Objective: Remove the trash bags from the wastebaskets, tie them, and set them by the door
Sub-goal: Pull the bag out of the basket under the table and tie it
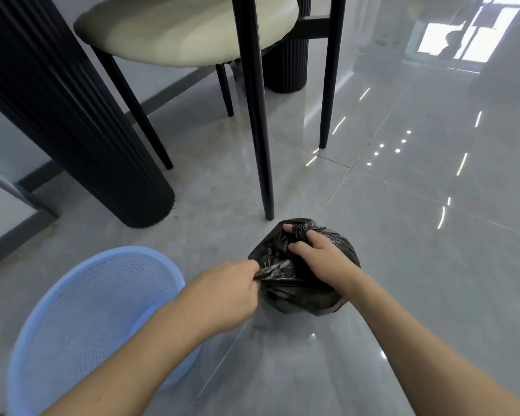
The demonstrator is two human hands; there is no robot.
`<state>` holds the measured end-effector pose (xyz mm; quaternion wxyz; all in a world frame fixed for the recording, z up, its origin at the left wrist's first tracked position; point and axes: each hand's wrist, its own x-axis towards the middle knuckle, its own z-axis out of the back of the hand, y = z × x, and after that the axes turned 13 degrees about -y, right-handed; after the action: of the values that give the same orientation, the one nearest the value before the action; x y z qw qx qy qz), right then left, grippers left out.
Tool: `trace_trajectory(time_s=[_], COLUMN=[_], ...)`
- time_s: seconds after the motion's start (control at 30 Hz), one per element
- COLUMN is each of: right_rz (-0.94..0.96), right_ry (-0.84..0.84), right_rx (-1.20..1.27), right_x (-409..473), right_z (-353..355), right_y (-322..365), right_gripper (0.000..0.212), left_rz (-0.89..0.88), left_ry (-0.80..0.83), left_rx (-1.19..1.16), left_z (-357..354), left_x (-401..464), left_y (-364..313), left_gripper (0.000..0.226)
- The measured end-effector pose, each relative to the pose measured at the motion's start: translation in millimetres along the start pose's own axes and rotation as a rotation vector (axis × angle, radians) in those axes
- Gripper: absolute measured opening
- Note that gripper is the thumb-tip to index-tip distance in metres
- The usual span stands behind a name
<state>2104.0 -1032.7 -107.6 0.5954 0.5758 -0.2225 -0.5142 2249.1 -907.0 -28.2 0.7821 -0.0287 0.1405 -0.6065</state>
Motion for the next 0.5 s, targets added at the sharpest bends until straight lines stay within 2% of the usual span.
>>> trace_trajectory(time_s=[0.07,0.13,0.2,0.23,0.3,0.4,0.47,0.5], right_rz=[-0.106,-0.299,-0.462,-0.505,-0.528,-0.533,-0.534,-0.51], right_ry=[-0.081,-0.077,-0.042,-0.034,0.033,0.146,0.123,0.116], right_rx=[0.281,0.714,1.085,1.158,1.057,0.511,0.104,-0.102], right_x=[5,13,22,24,23,14,10,7], right_z=[5,20,41,51,74,114,142,153], right_y=[6,13,16,15,15,20,26,27], right_gripper=[0.022,0.016,0.011,0.012,0.02,0.043,0.056,0.056], left_rz=[0.054,0.138,0.266,0.343,0.519,0.796,0.929,0.957], left_ry=[0.007,-0.031,-0.121,-0.176,-0.248,-0.188,0.007,0.172], left_rx=[0.026,-0.025,-0.282,-0.479,-0.831,-1.185,-1.301,-1.293], left_z=[-1,0,1,0,-6,-17,-26,-33], left_x=[-4,-6,-7,-7,-8,-14,-17,-17], left_y=[6,11,14,12,4,-6,-5,-4], left_gripper=[0.015,0.018,0.028,0.035,0.037,0.028,0.026,0.034])
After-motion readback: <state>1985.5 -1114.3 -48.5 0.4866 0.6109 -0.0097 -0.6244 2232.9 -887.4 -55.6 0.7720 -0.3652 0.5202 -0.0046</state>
